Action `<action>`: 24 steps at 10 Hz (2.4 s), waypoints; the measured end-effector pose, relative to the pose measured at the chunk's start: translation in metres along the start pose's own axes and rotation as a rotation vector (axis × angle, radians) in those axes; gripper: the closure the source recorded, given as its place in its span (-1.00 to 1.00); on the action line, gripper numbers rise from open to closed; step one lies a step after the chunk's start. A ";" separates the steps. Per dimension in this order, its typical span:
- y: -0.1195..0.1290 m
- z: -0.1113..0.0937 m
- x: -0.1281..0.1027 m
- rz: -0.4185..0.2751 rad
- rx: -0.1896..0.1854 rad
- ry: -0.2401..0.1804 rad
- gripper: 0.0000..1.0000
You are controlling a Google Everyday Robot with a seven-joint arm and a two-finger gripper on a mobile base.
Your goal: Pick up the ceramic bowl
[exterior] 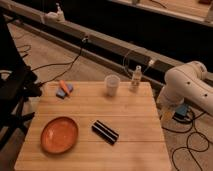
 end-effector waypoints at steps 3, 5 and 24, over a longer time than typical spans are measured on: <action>0.000 0.000 0.000 0.000 0.000 0.000 -0.30; 0.000 0.000 0.000 0.000 0.000 0.000 -0.30; -0.038 0.015 -0.254 0.005 -0.049 -0.393 -0.30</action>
